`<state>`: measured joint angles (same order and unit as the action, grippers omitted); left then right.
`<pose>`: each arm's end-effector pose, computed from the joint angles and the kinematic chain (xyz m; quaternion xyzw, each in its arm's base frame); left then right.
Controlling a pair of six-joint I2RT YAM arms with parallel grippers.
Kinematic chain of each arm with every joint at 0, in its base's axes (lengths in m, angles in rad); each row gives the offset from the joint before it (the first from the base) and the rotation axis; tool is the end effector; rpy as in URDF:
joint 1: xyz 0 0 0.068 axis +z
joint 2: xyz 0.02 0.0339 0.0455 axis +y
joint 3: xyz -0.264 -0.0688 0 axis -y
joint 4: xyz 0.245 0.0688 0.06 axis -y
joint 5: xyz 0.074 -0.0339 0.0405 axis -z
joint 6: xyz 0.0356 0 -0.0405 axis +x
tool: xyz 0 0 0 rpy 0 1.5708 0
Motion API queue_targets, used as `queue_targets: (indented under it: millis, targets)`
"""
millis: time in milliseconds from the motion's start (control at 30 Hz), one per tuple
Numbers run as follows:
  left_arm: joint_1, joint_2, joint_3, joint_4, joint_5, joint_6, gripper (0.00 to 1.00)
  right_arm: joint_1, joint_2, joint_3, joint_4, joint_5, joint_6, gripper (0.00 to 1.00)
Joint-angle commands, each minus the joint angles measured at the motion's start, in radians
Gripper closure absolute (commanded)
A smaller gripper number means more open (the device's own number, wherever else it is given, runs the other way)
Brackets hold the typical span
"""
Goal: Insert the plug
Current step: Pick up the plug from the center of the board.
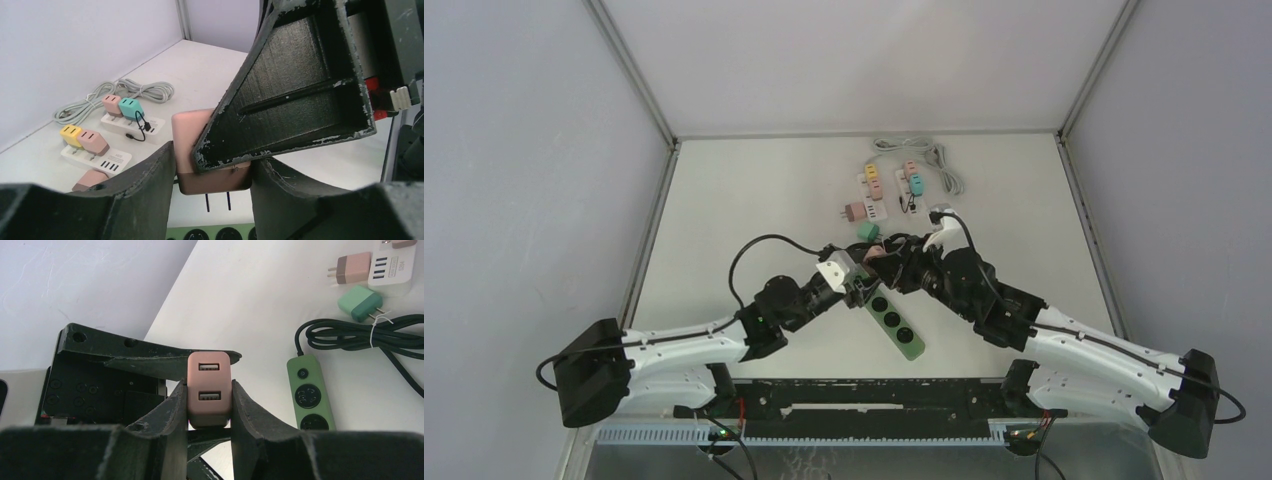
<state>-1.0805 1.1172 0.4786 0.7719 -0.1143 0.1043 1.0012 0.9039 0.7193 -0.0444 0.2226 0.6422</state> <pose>0.1190 -0.2144 0.2675 0.3314 0.5694 -0.3192 0.6813 0.1223 0.1763 0.3103 -0.0710 0.7782 0.3932 0.4844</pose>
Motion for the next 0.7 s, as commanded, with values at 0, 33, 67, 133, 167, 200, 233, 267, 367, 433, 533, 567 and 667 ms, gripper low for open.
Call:
queue_targets:
  millis: [0,33,67,133,167,200,233,267,367,433,533,567,667]
  targets:
    - [0.020,-0.002,-0.015,0.128,0.033,-0.066,0.44,0.015,0.004,-0.006,0.020,0.000,0.009,1.00]
    - [0.023,-0.001,-0.014,0.129,0.047,-0.071,0.48,0.015,0.004,-0.007,0.022,-0.002,0.009,1.00]
    - [0.025,0.002,-0.015,0.129,0.053,-0.071,0.55,0.015,0.002,-0.007,0.023,-0.002,0.007,1.00]
    - [0.029,0.007,-0.020,0.128,0.063,-0.064,0.71,0.014,-0.006,-0.007,0.027,-0.007,0.005,1.00]
    - [0.033,0.009,-0.025,0.129,0.069,-0.055,0.77,0.014,-0.013,-0.006,0.026,-0.011,0.002,1.00]
    - [0.037,0.009,-0.030,0.129,0.080,-0.044,0.83,0.015,-0.020,-0.002,0.017,-0.015,0.000,1.00]
    - [0.038,0.009,-0.036,0.129,0.090,-0.025,0.88,0.013,-0.024,0.007,0.002,-0.027,-0.004,1.00]
    - [0.038,0.006,-0.042,0.127,0.105,-0.001,0.92,0.010,-0.027,0.017,-0.020,-0.040,-0.007,0.97]
    - [0.038,-0.004,-0.061,0.120,0.148,0.080,0.99,-0.019,-0.031,0.058,-0.098,-0.106,-0.013,0.78]
    - [0.038,-0.016,-0.076,0.119,0.176,0.128,1.00,-0.042,-0.033,0.084,-0.143,-0.155,-0.016,0.61]
    - [0.039,-0.039,-0.095,0.119,0.211,0.179,1.00,-0.087,-0.025,0.127,-0.225,-0.240,-0.026,0.41]
    - [0.039,-0.045,-0.100,0.119,0.221,0.191,1.00,-0.103,-0.019,0.144,-0.250,-0.271,-0.030,0.37]
    - [0.042,-0.063,-0.111,0.119,0.259,0.218,1.00,-0.141,-0.005,0.183,-0.301,-0.344,-0.046,0.28]
